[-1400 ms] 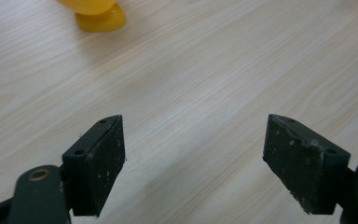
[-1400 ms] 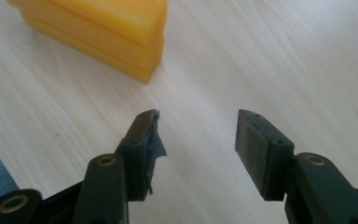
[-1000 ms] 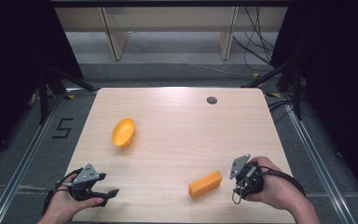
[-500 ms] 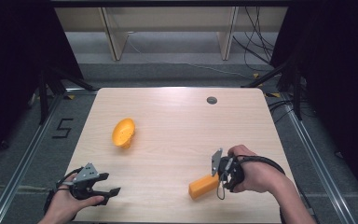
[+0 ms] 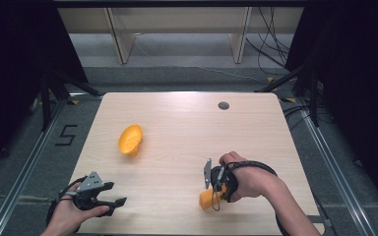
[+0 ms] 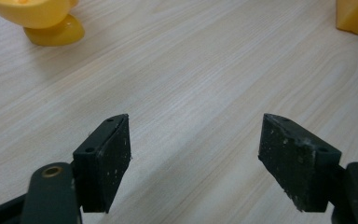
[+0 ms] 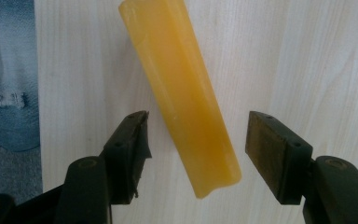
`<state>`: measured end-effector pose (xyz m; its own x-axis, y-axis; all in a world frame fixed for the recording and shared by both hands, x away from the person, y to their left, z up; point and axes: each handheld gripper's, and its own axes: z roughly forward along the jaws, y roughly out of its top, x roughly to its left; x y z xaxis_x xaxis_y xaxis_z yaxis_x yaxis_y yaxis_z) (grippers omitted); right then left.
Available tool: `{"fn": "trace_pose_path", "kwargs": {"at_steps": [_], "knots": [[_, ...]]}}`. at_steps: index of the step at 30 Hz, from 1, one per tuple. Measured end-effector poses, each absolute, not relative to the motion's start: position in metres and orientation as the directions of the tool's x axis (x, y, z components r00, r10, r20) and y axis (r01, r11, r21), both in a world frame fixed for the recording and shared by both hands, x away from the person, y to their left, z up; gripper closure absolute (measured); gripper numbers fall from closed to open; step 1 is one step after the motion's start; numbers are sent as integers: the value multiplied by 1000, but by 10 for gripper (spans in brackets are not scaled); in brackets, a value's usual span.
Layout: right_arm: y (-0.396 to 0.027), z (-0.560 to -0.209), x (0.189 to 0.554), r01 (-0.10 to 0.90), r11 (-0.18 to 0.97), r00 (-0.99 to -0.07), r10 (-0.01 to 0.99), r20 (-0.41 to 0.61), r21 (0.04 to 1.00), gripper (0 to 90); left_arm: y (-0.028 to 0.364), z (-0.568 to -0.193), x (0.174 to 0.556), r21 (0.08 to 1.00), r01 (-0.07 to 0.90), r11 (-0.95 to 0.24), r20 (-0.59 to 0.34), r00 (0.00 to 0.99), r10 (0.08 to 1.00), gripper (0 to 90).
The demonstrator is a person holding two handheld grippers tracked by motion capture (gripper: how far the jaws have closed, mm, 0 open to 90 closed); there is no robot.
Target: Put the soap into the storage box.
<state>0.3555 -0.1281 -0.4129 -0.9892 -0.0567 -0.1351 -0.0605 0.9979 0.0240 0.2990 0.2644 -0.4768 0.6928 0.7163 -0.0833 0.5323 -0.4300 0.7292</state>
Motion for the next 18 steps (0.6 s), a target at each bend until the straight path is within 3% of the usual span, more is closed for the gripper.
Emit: {"fn": "trace_pose_path", "kwargs": {"at_steps": [9, 10, 12, 14, 15, 16, 18], "knots": [[-121, -425, 356, -47, 999, -995, -46, -87, 9, 399, 264, -477, 299, 733, 531, -424, -97, 700, 708, 241], [-120, -427, 361, -142, 990, -985, -141, -102, 9, 401, 263, -478, 298, 738, 533, -413, -102, 694, 713, 241], [-118, -430, 356, -57, 998, -995, -56, -87, 5, 411, 264, -478, 299, 734, 531, -424, -82, 689, 720, 240], [-117, -434, 356, -70, 998, -995, -70, -67, -3, 445, 263, -478, 299, 733, 531, -425, -82, 690, 719, 237], [-116, -436, 361, -163, 987, -983, -162, -85, 1, 452, 263, -478, 299, 736, 533, -417, -98, 694, 713, 236], [-116, -436, 358, -102, 995, -992, -103, -72, -17, 458, 263, -478, 299, 736, 533, -417, -98, 694, 713, 237], [-115, -437, 359, -118, 993, -990, -120, -71, -22, 473, 262, -479, 298, 732, 542, -413, -98, 683, 723, 239]]}}
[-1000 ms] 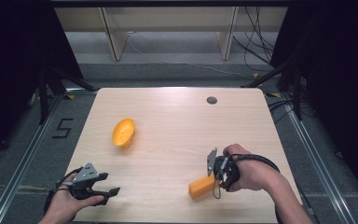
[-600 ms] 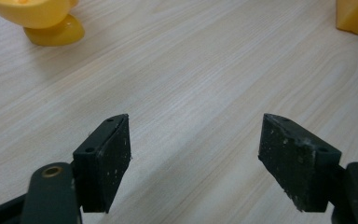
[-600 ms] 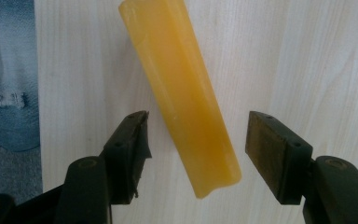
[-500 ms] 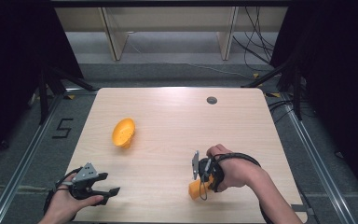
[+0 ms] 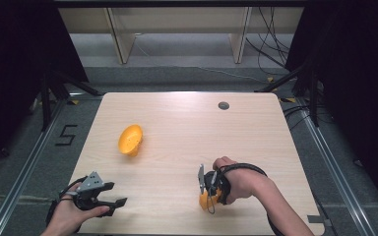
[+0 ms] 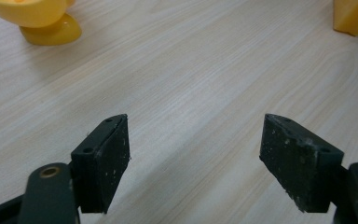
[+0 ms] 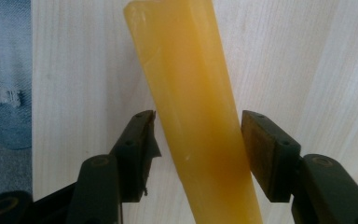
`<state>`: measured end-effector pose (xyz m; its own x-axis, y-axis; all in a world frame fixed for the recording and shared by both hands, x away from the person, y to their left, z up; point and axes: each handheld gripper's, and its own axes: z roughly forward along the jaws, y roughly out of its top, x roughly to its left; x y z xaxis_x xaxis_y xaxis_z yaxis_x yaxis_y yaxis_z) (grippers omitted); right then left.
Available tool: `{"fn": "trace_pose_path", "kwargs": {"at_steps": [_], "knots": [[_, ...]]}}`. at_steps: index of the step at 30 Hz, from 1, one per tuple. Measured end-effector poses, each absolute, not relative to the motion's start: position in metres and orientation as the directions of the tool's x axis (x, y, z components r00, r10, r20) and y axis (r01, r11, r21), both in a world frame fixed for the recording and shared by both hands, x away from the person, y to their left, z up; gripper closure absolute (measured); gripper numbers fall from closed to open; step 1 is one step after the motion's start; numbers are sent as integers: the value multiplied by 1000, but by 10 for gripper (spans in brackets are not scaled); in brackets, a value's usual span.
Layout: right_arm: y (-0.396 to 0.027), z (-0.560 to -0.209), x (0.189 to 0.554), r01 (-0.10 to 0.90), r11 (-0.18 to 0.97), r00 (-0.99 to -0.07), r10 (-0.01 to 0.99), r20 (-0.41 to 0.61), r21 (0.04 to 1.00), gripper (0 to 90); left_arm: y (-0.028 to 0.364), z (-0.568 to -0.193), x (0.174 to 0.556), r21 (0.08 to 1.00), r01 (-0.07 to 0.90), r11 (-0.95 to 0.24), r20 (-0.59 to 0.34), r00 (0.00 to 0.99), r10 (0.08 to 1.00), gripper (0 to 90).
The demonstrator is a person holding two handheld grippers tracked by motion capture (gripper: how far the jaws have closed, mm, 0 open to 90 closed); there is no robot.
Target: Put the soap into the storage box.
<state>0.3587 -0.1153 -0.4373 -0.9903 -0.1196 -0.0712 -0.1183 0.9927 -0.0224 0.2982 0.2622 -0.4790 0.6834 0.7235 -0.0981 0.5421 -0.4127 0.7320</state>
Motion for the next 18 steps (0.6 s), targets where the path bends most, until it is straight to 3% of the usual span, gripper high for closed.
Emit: {"fn": "trace_pose_path", "kwargs": {"at_steps": [13, 15, 16, 17, 18], "knots": [[-117, -441, 362, -119, 993, -992, -118, -38, 10, 615, 262, -479, 298, 726, 542, -423, -110, 699, 707, 228], [-118, -441, 357, -41, 999, -999, -41, -35, 7, 615, 262, -479, 298, 727, 532, -434, -97, 706, 702, 228], [-118, -441, 358, -41, 999, -999, -41, -30, 9, 616, 262, -479, 298, 727, 535, -431, -100, 703, 704, 228], [-118, -442, 363, -102, 995, -994, -102, -29, 19, 616, 262, -479, 298, 726, 535, -432, -100, 704, 703, 228], [-119, -441, 359, -28, 1000, -999, -28, -25, 7, 616, 262, -479, 298, 726, 535, -432, -100, 704, 703, 228]]}}
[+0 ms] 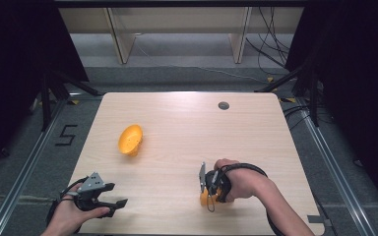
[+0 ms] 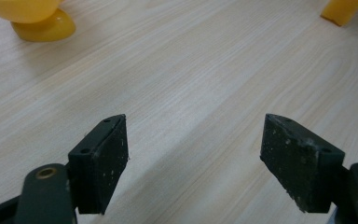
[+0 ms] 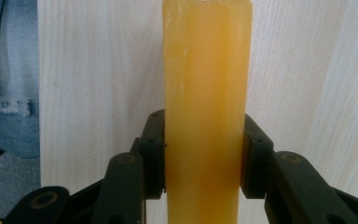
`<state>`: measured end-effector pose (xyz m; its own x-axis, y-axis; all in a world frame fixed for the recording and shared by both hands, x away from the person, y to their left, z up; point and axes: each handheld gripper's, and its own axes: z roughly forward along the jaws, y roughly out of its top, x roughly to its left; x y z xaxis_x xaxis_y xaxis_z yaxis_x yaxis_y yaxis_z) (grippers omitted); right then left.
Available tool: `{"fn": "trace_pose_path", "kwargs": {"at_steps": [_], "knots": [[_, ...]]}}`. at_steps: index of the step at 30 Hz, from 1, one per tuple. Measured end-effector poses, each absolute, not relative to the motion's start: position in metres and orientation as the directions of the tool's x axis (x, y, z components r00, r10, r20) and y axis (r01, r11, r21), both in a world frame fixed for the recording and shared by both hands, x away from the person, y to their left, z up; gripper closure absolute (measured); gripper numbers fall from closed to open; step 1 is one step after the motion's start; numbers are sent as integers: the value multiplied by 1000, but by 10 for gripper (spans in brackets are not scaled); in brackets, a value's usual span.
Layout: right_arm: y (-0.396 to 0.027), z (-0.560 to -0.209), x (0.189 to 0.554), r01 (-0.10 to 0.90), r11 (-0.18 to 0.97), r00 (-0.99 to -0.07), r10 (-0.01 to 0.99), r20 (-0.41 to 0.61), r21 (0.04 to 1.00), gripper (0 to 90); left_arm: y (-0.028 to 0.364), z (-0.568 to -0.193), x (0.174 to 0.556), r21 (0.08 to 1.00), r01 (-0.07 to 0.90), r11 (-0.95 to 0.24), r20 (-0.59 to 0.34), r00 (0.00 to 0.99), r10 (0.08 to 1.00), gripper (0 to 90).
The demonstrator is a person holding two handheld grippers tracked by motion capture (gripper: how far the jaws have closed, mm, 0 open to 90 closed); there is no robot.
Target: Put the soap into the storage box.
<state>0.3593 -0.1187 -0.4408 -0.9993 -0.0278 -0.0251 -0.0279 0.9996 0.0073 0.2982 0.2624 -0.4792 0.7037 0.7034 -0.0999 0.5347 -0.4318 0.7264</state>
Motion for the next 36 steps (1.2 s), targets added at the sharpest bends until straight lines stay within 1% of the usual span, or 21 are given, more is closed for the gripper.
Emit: {"fn": "trace_pose_path", "kwargs": {"at_steps": [4, 6, 7, 9, 10, 12, 13, 15, 18, 19, 20, 21, 22, 23, 24, 26, 28, 29, 31, 33, 36], "knots": [[-119, -441, 360, 12, 1000, -1000, 12, -11, 14, 616, 263, -479, 298, 728, 531, -434, -94, 704, 704, 227], [-119, -441, 362, -36, 999, -999, -36, -15, 18, 616, 263, -479, 298, 729, 531, -431, -97, 704, 704, 228], [-120, -440, 360, -16, 1000, -1000, -16, -7, 9, 616, 261, -479, 297, 729, 537, -425, -115, 707, 698, 229], [-121, -439, 358, -1, 1000, -1000, -1, -2, 8, 616, 261, -479, 298, 732, 522, -439, -98, 717, 690, 229], [-122, -437, 361, -78, 997, -996, -78, -33, 11, 617, 258, -479, 296, 740, 535, -408, -125, 705, 698, 229], [-122, -434, 360, -60, 998, -998, -60, -37, 11, 617, 258, -478, 297, 735, 520, -436, -106, 722, 683, 229], [-122, -434, 361, -83, 996, -996, -83, -34, 21, 617, 256, -478, 295, 751, 506, -425, -110, 730, 675, 229], [-124, -430, 358, -16, 1000, -1000, -16, -2, 23, 616, 253, -477, 295, 762, 485, -430, -99, 743, 662, 231], [-123, -429, 357, 3, 1000, -1000, 3, 3, 22, 617, 250, -477, 295, 766, 462, -446, -84, 761, 644, 232], [-123, -429, 357, 7, 1000, -1000, 7, 11, 27, 617, 248, -476, 293, 768, 473, -431, -105, 757, 645, 233], [-123, -430, 360, -31, 999, -999, -31, 7, 43, 617, 244, -475, 293, 771, 462, -438, -101, 769, 632, 233], [-123, -430, 360, -26, 999, -1000, -27, 11, 48, 617, 244, -475, 293, 771, 462, -438, -101, 769, 632, 234], [-123, -428, 357, 49, 998, -999, 49, 22, 36, 617, 238, -473, 292, 781, 445, -438, -99, 781, 616, 236], [-123, -427, 358, 40, 998, -999, 39, 16, 45, 617, 238, -473, 292, 781, 445, -438, -99, 781, 616, 238], [-123, -426, 357, 66, 997, -998, 65, 28, 49, 617, 235, -473, 291, 788, 436, -434, -106, 791, 603, 238], [-123, -425, 358, 66, 996, -997, 64, 35, 63, 617, 227, -471, 291, 794, 414, -444, -103, 813, 573, 241], [-121, -423, 360, 0, 993, -1000, -3, 31, 118, 617, 216, -469, 293, 798, 377, -471, -93, 848, 522, 246], [-121, -423, 360, 0, 993, -1000, -3, 31, 118, 617, 216, -469, 293, 798, 377, -471, -93, 848, 522, 250], [-118, -414, 353, 69, 994, -997, 66, 37, 88, 617, 198, -467, 297, 808, 340, -481, -88, 877, 472, 258], [-114, -410, 352, 47, 994, -998, 44, 37, 102, 617, 194, -466, 298, 810, 328, -486, -83, 884, 459, 263], [-108, -402, 349, 34, 994, -999, 32, 26, 102, 617, 175, -462, 304, 822, 290, -490, -86, 914, 397, 273]]}}
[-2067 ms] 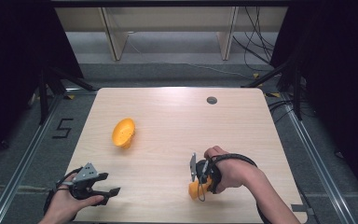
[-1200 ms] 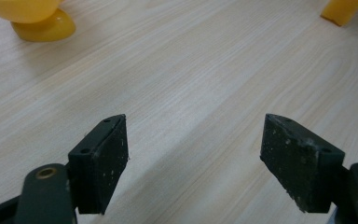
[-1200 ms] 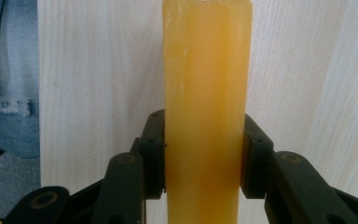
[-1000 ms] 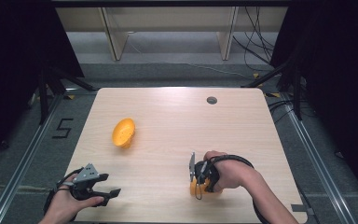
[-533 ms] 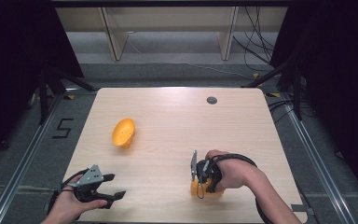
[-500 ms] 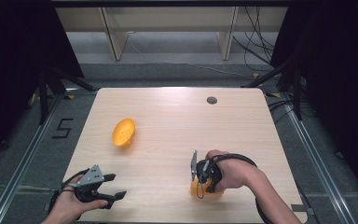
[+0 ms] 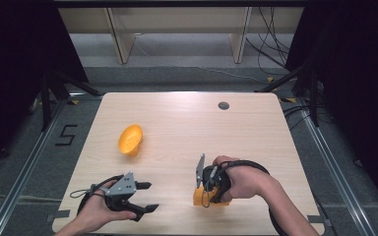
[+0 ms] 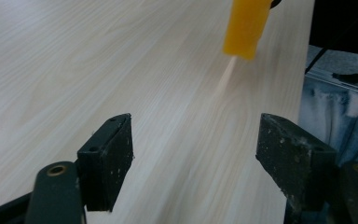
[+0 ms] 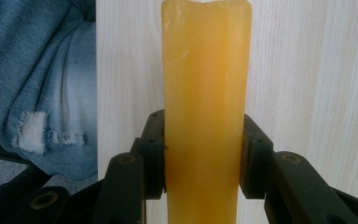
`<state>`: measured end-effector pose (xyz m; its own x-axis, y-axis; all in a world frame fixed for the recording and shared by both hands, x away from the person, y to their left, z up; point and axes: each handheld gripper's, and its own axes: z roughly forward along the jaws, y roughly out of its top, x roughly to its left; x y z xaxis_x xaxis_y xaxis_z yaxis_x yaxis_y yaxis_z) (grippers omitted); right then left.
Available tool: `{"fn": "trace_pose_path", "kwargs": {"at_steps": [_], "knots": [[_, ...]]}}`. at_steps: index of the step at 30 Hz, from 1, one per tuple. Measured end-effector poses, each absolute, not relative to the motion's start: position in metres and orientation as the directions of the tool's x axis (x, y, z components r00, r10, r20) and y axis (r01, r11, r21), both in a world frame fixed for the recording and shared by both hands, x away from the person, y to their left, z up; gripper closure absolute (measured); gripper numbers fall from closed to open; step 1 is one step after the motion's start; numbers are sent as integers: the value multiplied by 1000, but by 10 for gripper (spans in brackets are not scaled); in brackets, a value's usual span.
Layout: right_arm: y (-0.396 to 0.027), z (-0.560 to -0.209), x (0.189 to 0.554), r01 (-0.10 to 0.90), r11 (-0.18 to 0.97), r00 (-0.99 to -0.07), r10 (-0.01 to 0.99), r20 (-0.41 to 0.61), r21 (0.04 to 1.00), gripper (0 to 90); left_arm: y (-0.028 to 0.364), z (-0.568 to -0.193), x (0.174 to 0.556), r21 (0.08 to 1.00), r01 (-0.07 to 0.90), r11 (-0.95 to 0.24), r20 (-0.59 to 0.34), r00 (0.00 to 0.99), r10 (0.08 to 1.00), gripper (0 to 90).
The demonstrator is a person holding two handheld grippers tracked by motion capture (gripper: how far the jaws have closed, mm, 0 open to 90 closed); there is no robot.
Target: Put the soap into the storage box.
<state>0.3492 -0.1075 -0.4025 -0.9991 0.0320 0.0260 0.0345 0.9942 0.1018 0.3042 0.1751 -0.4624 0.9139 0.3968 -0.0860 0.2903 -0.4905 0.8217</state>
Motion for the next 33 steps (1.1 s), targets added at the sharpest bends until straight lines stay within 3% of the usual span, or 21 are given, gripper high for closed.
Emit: {"fn": "trace_pose_path", "kwargs": {"at_steps": [7, 14, 15, 16, 33], "knots": [[-93, -394, 350, 3, 995, -1000, 0, 24, 100, 617, 143, -467, 313, 835, 207, -509, -37, 946, 323, 290], [-84, -392, 352, -7, 995, -1000, -10, 24, 102, 617, 130, -470, 316, 849, 184, -495, -39, 957, 289, 316], [-81, -391, 354, -45, 993, -999, -48, 20, 106, 617, 129, -470, 316, 849, 179, -496, -32, 956, 290, 320], [-81, -390, 352, -6, 995, -1000, -9, 27, 102, 617, 127, -471, 317, 858, 186, -478, -51, 958, 281, 322], [-69, -388, 352, -45, 994, -998, -48, 27, 103, 617, 112, -465, 320, 888, 163, -431, -58, 967, 247, 413]]}}
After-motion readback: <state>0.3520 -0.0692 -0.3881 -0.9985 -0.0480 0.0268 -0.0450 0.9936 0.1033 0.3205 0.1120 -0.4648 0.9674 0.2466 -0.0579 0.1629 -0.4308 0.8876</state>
